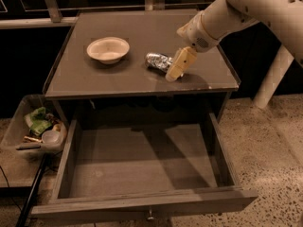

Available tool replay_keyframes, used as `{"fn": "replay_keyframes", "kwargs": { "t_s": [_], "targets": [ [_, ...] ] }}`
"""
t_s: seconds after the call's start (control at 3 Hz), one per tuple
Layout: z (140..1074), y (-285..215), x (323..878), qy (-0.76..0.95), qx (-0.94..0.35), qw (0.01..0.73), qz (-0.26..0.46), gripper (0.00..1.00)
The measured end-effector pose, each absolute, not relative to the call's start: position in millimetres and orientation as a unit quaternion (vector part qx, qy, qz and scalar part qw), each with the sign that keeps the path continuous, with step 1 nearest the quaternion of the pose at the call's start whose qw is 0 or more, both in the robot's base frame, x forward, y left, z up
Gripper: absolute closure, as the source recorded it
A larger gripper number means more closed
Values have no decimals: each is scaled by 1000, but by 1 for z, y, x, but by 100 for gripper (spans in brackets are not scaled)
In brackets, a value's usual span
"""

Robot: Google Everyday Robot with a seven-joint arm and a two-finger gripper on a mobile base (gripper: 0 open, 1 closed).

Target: Place redbull can into top drawer

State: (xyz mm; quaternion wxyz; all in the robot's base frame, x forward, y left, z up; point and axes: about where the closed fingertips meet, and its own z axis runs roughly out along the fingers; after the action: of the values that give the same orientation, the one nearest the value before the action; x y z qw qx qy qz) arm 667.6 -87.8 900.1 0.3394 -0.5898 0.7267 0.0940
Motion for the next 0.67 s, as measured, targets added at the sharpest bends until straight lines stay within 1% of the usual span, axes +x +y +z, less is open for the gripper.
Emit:
{"fn": "replay_keyframes", "kwargs": {
  "t_s": [0.67],
  "targets": [
    [867,-83,691,749,-578,313,83,0]
  ]
}}
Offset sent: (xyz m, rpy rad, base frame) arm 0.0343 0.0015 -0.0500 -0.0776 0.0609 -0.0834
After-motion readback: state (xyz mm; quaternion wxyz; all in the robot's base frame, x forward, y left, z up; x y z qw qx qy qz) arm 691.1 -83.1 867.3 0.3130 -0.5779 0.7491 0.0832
